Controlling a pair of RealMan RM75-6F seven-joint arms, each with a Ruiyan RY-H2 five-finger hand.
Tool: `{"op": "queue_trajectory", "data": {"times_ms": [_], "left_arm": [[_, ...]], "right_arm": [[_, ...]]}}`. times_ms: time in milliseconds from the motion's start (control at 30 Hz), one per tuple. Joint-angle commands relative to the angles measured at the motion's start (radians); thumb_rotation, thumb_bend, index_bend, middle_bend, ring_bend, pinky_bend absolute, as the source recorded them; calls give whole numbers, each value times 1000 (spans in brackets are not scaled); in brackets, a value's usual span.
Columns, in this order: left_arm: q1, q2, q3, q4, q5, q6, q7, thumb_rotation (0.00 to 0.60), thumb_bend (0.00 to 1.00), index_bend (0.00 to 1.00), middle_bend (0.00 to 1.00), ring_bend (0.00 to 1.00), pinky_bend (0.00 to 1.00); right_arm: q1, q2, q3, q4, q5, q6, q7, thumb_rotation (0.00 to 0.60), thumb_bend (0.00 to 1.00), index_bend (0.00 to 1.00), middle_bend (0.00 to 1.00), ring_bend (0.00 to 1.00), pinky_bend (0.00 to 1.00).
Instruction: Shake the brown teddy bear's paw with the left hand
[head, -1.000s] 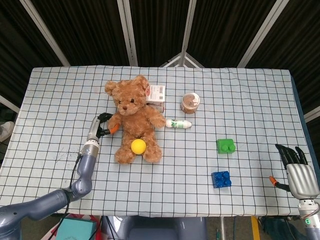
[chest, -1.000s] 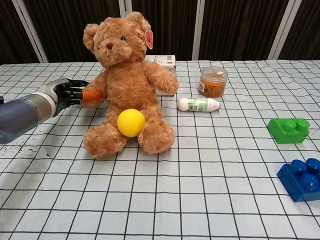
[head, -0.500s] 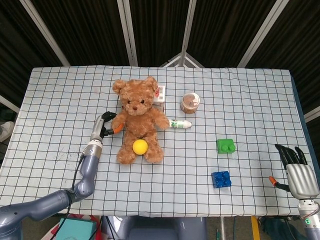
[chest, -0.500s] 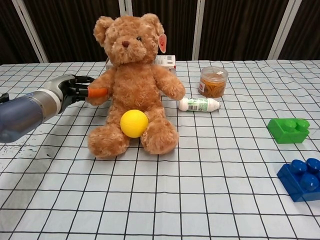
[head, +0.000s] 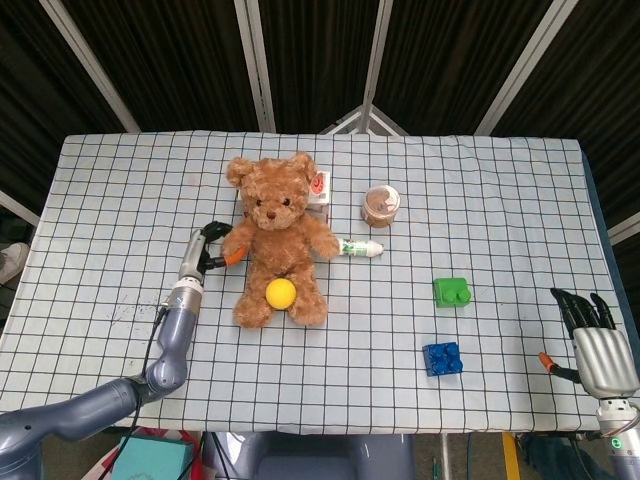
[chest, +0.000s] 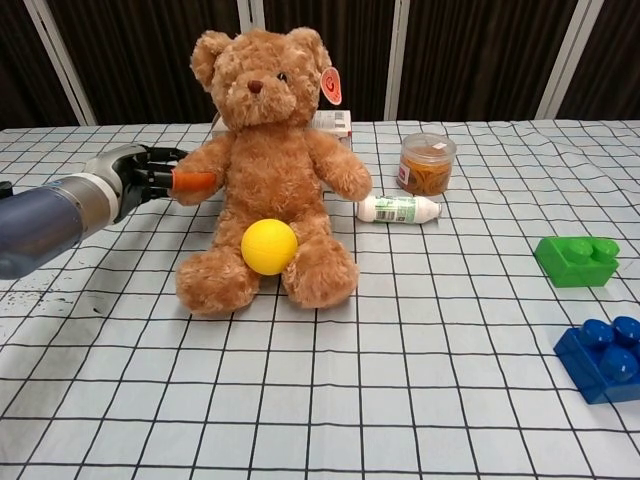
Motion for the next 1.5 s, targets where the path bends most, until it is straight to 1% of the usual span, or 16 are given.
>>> {"op": "queue_trajectory", "data": {"times_ms": [33,133,233,333,433,500,567,667,733,833,967,1100,1233,1300,1367,1500], "left_arm": [[7,5,3,8,15,-10,-18,600,207,384,405,38,97],[20,12,12,1,73,-9,-61,600,146,278,312,5,95],[40,34,27,-27,137,-13,-111,600,136,228,252,0,92],[65,73,37,-72,186,-10,-147,600,133,208,236,0,91],[100,126,52,-130,237,9,-170,600,132,200,227,0,91],[170,210,85,-211,293,60,-182,600,132,199,226,0,92],[206,257,104,-253,312,73,-197,600,132,200,226,0,92],[259,316,129,-300,332,100,-218,600,130,239,247,0,92],[296,346,146,-315,353,133,-234,600,129,258,263,0,92],[337,375,177,-304,391,187,-229,600,129,260,266,0,92],[393,413,229,-289,450,285,-159,600,129,266,265,0,92],[442,430,270,-279,491,414,0,600,129,286,239,0,92],[492,420,302,-277,513,551,174,600,130,291,215,0,92],[505,423,316,-282,512,565,211,600,135,288,198,0,92],[508,448,333,-306,504,543,247,600,151,286,186,0,92],[514,483,346,-334,505,540,299,600,165,285,178,0,92]], "right_arm": [[-2,1,1,-1,0,4,0,600,208,8,136,128,49],[-2,1,1,0,2,4,0,600,208,8,136,128,49],[0,0,0,0,1,-1,-1,600,209,9,137,128,49],[1,-2,-1,-1,0,-3,-5,600,209,9,137,128,49],[-1,-1,-1,-6,-4,3,-10,600,209,8,137,128,49],[-4,2,-1,-12,-10,14,-8,600,209,8,137,128,49],[-4,3,-2,-13,-12,16,-8,600,209,9,137,128,49],[-5,5,-3,-16,-16,19,-7,600,209,9,136,128,49],[-4,4,-4,-16,-18,17,-6,600,208,8,136,128,49],[-3,4,-5,-16,-21,16,-7,600,209,8,136,128,49],[-1,2,-6,-18,-24,15,-12,600,209,8,136,128,49],[2,0,-7,-19,-26,12,-17,600,209,8,136,128,49],[4,-4,-11,-22,-30,8,-29,600,209,8,137,128,49],[5,-5,-12,-24,-31,6,-34,600,209,8,137,128,49],[6,-6,-13,-26,-33,5,-39,600,209,9,136,128,49],[6,-4,-9,-31,-29,7,-44,600,209,8,137,128,49]]}}
